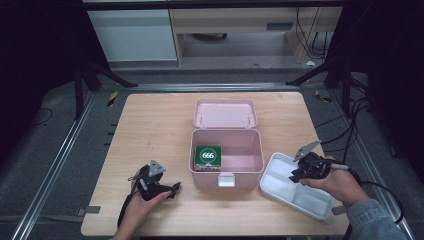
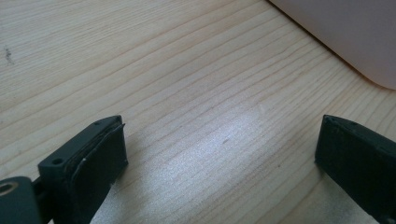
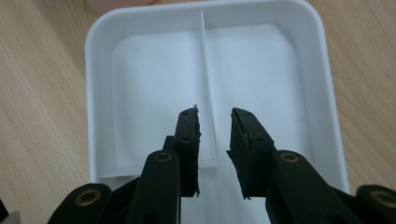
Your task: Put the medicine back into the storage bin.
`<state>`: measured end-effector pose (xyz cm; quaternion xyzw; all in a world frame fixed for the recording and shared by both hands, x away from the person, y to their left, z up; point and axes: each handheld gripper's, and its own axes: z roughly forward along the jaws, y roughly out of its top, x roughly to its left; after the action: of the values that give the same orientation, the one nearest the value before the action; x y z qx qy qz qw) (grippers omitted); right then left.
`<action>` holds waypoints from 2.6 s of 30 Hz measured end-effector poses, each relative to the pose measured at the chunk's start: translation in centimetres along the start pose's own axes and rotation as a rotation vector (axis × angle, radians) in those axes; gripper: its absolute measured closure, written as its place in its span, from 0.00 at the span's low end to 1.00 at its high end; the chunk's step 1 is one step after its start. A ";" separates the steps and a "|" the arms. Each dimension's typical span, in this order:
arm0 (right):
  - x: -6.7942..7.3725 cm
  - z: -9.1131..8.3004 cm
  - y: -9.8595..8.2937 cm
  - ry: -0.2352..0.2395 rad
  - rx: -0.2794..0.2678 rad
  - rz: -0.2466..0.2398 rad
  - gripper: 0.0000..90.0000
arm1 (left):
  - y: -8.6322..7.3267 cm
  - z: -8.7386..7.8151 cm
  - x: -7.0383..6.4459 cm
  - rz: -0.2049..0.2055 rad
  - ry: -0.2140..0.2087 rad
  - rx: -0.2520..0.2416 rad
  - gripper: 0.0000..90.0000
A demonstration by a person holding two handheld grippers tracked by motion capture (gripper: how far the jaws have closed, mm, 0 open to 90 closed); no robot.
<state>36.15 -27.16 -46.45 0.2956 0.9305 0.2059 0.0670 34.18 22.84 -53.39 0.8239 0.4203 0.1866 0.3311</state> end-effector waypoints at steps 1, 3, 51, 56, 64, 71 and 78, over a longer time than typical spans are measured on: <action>0.0 0.2 -0.1 0.001 0.009 0.002 0.82 | 0.0 0.0 0.0 0.000 0.000 0.000 0.01; -0.1 0.6 -0.2 0.007 0.018 0.005 0.82 | 0.0 0.0 0.0 0.000 0.000 0.000 0.01; -1.4 1.3 -0.1 0.045 0.081 -0.047 1.00 | 0.0 0.0 0.0 -0.001 0.000 0.000 0.01; -2.1 -0.6 -0.1 0.016 0.014 -0.032 1.00 | 0.0 0.0 0.0 -0.001 0.000 0.000 0.01; -2.8 -3.3 0.5 -0.019 -0.049 -0.028 1.00 | 0.0 0.0 0.0 -0.001 0.000 0.000 0.01; -3.4 -5.8 1.2 -0.045 -0.091 -0.032 1.00 | 0.0 0.0 0.0 -0.001 0.000 0.000 0.01; -3.5 -8.4 4.1 -0.080 -0.126 -0.082 1.00 | 0.0 0.0 0.0 -0.002 0.000 0.000 0.01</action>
<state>39.05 -29.08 -37.07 0.2604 0.9236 0.2490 0.1307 34.17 22.83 -53.39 0.8235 0.4209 0.1864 0.3315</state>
